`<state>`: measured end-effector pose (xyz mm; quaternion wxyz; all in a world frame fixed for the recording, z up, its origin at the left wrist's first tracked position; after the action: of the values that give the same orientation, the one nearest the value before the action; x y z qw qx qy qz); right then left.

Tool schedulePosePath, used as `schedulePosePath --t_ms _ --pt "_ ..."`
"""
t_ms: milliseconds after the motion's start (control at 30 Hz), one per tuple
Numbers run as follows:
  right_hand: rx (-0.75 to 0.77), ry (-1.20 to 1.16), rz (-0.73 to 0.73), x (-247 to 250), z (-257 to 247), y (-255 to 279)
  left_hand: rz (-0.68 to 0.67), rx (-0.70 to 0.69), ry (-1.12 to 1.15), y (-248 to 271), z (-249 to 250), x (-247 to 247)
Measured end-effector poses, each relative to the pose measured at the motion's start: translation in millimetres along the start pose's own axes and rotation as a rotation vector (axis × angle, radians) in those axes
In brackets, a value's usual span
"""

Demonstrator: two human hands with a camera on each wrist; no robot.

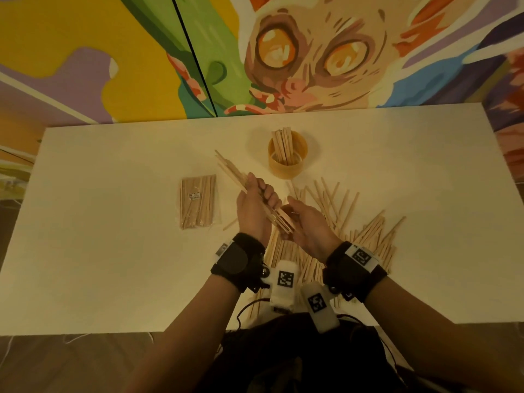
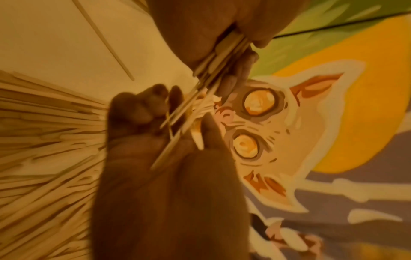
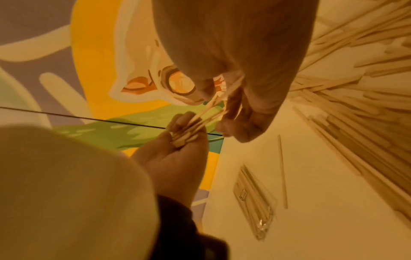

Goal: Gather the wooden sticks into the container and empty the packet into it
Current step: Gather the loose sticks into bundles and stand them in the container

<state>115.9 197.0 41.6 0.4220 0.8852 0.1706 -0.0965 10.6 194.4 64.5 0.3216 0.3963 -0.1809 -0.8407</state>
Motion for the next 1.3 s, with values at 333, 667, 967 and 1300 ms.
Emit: schedulePosePath --t_ms 333,667,967,1300 --pt "0.097 0.272 -0.032 20 -11 -5 -0.230 0.108 -0.472 12 -31 6" --pt "0.353 0.711 -0.110 14 -50 4 -0.554 0.014 -1.357 30 -45 20" --pt "0.303 0.658 -0.135 11 -34 4 -0.524 -0.131 -1.462 19 -35 14" --pt "0.198 0.489 -0.139 20 -21 -2 -0.522 -0.165 -1.507 14 -27 18"
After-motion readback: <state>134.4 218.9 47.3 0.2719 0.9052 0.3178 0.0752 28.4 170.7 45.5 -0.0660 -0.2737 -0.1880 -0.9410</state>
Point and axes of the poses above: each hand's wrist, its own y-axis away from the middle knuckle, its own x-axis out of the back of the hand, z = x × y, the point moved 8 cm from there along -y, towards the middle knuckle, and after that the axes turned 1 degree about z, right-handed, at the moved point
